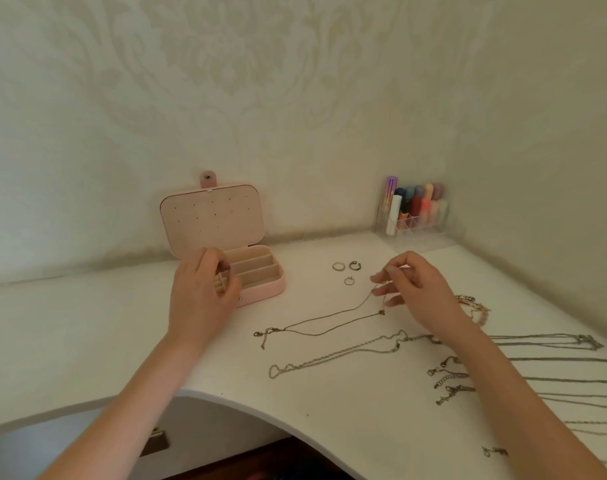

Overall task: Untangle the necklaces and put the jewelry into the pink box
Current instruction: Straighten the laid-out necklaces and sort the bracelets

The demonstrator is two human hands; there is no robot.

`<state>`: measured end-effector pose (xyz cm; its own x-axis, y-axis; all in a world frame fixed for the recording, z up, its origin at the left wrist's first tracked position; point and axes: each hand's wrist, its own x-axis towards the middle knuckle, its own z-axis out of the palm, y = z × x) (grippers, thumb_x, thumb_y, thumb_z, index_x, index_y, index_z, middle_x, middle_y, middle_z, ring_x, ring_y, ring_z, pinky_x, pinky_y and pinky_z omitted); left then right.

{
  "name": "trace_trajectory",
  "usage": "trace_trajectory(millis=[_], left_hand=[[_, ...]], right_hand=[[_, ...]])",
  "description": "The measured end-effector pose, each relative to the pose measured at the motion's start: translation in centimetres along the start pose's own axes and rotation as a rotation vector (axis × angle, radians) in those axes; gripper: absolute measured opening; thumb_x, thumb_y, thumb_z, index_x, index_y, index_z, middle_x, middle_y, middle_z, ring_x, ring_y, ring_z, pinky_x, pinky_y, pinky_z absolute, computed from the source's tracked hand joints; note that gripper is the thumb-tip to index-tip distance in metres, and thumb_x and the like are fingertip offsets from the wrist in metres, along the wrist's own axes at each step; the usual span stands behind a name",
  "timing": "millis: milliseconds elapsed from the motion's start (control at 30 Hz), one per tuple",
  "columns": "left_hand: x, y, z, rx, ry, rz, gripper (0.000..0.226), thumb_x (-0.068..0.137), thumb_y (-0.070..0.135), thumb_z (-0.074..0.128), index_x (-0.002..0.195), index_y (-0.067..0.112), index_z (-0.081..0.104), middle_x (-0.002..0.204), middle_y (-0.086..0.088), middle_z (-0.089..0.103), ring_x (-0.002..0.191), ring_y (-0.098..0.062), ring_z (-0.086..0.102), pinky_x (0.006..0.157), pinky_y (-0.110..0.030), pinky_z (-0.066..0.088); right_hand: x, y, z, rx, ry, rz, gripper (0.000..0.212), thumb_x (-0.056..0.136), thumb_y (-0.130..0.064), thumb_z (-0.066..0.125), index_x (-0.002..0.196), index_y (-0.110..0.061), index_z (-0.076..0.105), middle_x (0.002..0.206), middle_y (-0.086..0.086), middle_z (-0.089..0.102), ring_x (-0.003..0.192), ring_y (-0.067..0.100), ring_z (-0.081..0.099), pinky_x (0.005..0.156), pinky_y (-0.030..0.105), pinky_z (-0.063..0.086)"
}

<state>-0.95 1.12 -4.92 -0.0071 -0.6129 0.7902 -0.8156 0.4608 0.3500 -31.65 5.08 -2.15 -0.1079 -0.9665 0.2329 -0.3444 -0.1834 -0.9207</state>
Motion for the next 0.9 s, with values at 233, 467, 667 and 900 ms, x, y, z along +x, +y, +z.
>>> trace_trajectory(millis=[233, 467, 667, 900], left_hand=[[1.1, 8.9, 1.6, -0.598, -0.520, -0.163, 0.038, 0.087, 0.040, 0.063, 0.121, 0.027, 0.051, 0.116, 0.020, 0.059, 0.107, 0.001, 0.055, 0.093, -0.017, 0.042], [1.8, 10.1, 3.0, -1.028, -0.828, -0.365, 0.020, 0.099, 0.012, 0.045, 0.108, 0.002, 0.060, 0.072, -0.002, 0.060, 0.057, -0.010, 0.056, 0.068, -0.026, 0.053], [3.6, 8.0, -0.6, -0.929, -0.743, -0.391, 0.025, 0.098, 0.017, 0.047, 0.081, 0.014, 0.065, 0.055, 0.008, 0.035, 0.049, -0.006, 0.031, 0.049, -0.016, 0.030], [6.9, 6.0, -3.3, -0.757, -0.973, -0.363, 0.019, 0.096, 0.018, 0.052, 0.091, 0.009, 0.068, 0.061, 0.002, 0.041, 0.049, -0.005, 0.037, 0.047, -0.012, 0.031]], right_hand=[[0.0, -5.5, 1.5, 0.323, -0.131, 0.006, 0.014, 0.100, -0.009, 0.041, 0.096, -0.002, 0.053, 0.082, 0.015, 0.069, 0.075, 0.025, 0.070, 0.071, 0.030, 0.059], [2.2, -10.1, 2.2, 0.288, -0.088, -0.190, 0.018, 0.100, -0.009, 0.040, 0.089, -0.011, 0.054, 0.065, 0.000, 0.060, 0.059, 0.011, 0.058, 0.060, 0.021, 0.050], [2.5, -8.4, 2.7, -0.254, -0.273, -0.158, 0.026, 0.100, -0.019, 0.043, 0.096, -0.019, 0.069, 0.063, -0.006, 0.048, 0.053, -0.001, 0.043, 0.058, 0.014, 0.037], [3.1, -8.7, 4.4, -0.385, -0.409, -0.187, 0.028, 0.096, -0.031, 0.051, 0.074, -0.023, 0.067, 0.064, 0.000, 0.046, 0.059, 0.009, 0.042, 0.057, 0.023, 0.036]])
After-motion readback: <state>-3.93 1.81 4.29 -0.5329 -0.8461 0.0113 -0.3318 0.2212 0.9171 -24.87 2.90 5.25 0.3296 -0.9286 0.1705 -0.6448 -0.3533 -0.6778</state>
